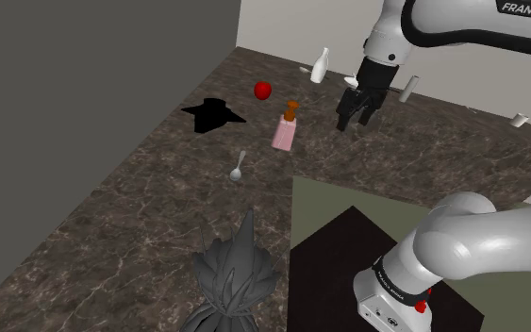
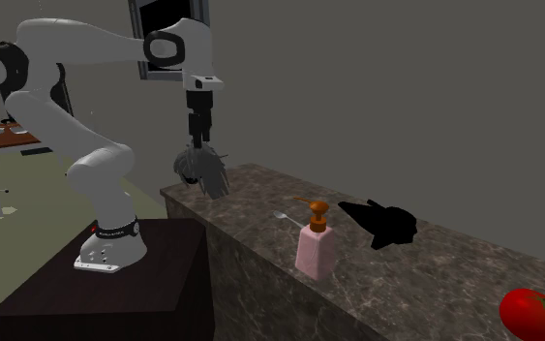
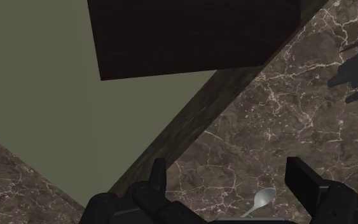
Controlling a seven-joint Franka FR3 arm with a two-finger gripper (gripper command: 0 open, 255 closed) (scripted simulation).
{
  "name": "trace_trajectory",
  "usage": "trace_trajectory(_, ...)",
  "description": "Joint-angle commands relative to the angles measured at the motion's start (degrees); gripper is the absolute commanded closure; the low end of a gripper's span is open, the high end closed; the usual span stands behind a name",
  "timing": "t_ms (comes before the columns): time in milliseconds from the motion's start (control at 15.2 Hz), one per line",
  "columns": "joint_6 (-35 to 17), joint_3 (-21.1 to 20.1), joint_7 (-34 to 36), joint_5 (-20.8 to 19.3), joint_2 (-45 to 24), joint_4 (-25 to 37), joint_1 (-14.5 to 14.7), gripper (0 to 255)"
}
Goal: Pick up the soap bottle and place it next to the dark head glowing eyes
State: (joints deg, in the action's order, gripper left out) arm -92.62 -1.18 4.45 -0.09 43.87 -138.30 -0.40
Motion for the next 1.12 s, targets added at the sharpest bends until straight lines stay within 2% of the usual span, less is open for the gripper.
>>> trace_trajectory(0,0.0,0.0,0.0,0.0,0.0,0.0,0.0,0)
trace_trajectory(528,-14.68,2.42,0.89,-0.96,-13.79,2.75,-2.6,0)
trace_trajectory(1056,-26.08,4.98,1.38,-0.58,-28.84,10.04,-4.59,0)
